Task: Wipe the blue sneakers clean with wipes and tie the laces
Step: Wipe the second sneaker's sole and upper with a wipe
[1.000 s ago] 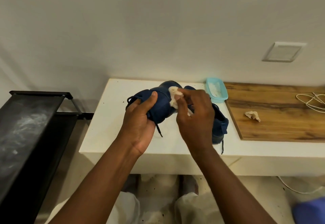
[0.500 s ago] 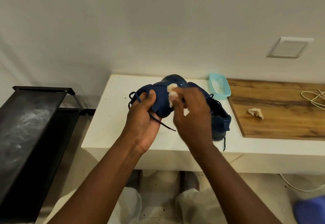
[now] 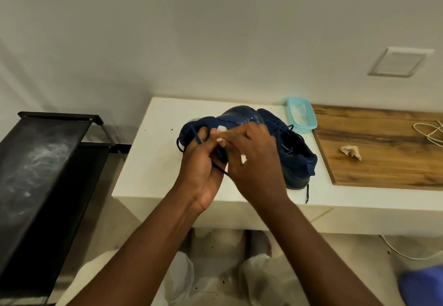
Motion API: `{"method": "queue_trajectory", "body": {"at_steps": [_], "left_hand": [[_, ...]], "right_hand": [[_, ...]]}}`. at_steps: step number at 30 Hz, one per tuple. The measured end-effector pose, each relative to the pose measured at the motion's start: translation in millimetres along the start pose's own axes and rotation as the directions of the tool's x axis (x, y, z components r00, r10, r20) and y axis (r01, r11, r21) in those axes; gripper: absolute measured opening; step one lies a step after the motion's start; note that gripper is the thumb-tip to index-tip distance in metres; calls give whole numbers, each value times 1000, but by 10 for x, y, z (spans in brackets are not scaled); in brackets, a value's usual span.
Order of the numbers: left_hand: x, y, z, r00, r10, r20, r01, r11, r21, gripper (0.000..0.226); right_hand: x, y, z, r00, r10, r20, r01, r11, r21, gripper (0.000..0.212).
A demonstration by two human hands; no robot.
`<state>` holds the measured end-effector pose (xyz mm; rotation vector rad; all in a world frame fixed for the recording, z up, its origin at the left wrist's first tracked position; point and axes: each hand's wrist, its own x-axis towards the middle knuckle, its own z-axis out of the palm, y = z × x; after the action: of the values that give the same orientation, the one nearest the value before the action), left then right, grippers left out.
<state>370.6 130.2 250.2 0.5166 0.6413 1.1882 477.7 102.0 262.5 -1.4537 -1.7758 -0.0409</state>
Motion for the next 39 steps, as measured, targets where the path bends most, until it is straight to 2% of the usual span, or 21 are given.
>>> {"method": "queue_trajectory", "body": {"at_steps": [2, 5, 8, 10, 12, 14, 16, 17, 20, 22, 23, 24, 26, 27, 28, 31, 33, 35, 37, 39], "left_hand": [[11, -45, 28, 1000, 14, 19, -14, 1000, 5, 25], [7, -110, 30, 999, 17, 29, -18, 1000, 18, 35], [-5, -105, -46, 1000, 1, 2, -1, 1000, 17, 36], [-8, -100, -74, 1000, 1, 2, -2, 1000, 21, 37], [9, -112, -63, 1000, 12, 14, -12, 999, 37, 37], [39, -134, -57, 1000, 19, 13, -20, 998, 54, 38], [54, -151, -74, 1000, 16, 12, -17, 998, 65, 40], [49, -152, -84, 1000, 10, 20, -11, 998, 64, 39], [20, -132, -121, 999, -29, 15, 28, 998, 63, 37], [23, -114, -132, 999, -32, 19, 30, 998, 54, 36], [29, -107, -127, 999, -22, 30, 21, 999, 48, 36], [44, -106, -119, 999, -11, 38, 9, 999, 47, 35], [64, -116, -113, 1000, -1, 26, -1, 998, 65, 34], [61, -127, -117, 1000, -3, 18, 1, 997, 76, 33], [62, -141, -126, 1000, -6, 18, 5, 997, 82, 34], [60, -170, -174, 999, -28, 40, 23, 994, 104, 36], [59, -178, -189, 998, -40, 38, 35, 993, 115, 36], [66, -186, -182, 998, -35, 50, 30, 994, 107, 36], [62, -203, -172, 998, -36, 44, 31, 993, 117, 35], [53, -220, -186, 999, -32, 27, 28, 990, 141, 34]], "right_hand": [[118, 212, -27, 997, 66, -43, -68, 996, -59, 26], [126, 272, -22, 984, 156, -83, -156, 988, 6, 26], [-49, -24, 55, 996, 71, 61, -73, 997, 35, 38], [-66, 16, 51, 993, 27, 116, -32, 999, 39, 33], [3, 242, 30, 996, 80, 41, -80, 997, 7, 21], [47, 440, 9, 971, 223, -86, -222, 975, 28, 21], [7, 450, 40, 938, 322, -129, -311, 946, 95, 21], [-45, 374, 80, 943, 312, -118, -298, 947, 123, 22], [-212, 90, 209, 988, 152, -22, -145, 971, 192, 21], [-189, 93, 218, 997, 79, -1, -78, 985, 153, 24], [-128, 170, 204, 996, 84, -36, -80, 991, 106, 24], [-56, 290, 185, 986, 141, -86, -134, 988, 78, 23], [77, 499, 114, 924, 351, -153, -338, 935, 105, 22], [82, 550, 106, 894, 423, -150, -410, 905, 111, 23], [53, 525, 109, 892, 434, -127, -423, 900, 105, 23], [-160, 244, 182, 985, 174, 12, -175, 978, 112, 20], [-190, 204, 183, 996, 66, 67, -70, 996, 60, 19], [-67, 341, 150, 990, 138, -17, -137, 990, 23, 19], [61, 547, 85, 942, 317, -107, -312, 948, 61, 19], [69, 656, 49, 883, 459, -93, -455, 888, 68, 21]]}}
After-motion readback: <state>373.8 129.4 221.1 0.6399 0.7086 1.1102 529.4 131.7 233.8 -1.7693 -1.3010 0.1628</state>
